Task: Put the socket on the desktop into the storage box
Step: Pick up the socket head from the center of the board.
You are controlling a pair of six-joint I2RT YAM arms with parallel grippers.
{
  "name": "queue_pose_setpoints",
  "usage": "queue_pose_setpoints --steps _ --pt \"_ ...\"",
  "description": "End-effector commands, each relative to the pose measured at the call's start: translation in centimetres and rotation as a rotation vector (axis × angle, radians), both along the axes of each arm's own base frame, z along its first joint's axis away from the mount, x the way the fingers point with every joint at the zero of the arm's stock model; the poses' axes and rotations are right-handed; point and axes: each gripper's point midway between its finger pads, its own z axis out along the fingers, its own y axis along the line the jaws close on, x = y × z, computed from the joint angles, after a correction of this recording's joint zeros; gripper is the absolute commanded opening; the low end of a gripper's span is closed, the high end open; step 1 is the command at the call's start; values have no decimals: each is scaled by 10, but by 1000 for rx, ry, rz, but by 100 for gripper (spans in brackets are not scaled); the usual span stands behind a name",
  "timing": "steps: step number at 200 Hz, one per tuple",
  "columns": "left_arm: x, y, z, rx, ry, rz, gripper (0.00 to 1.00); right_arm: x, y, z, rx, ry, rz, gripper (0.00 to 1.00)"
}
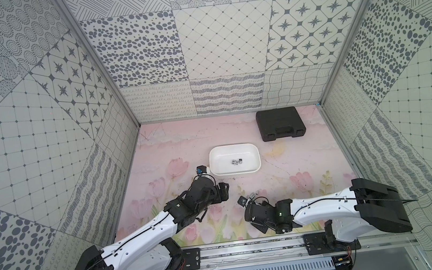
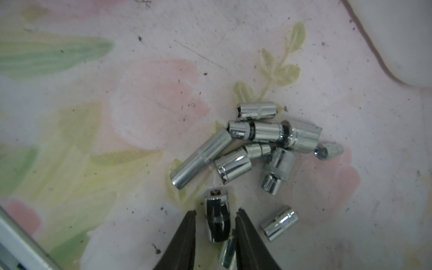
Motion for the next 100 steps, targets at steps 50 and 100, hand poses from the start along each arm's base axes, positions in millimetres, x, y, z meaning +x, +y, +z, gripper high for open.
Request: queue_pose_setpoints --steps 50,100 --pt "2 -2 5 -12 -4 4 91 -5 17 -1 29 30 28 28" --pt "2 -1 5 -12 -4 8 91 -5 18 -5 18 38 28 26"
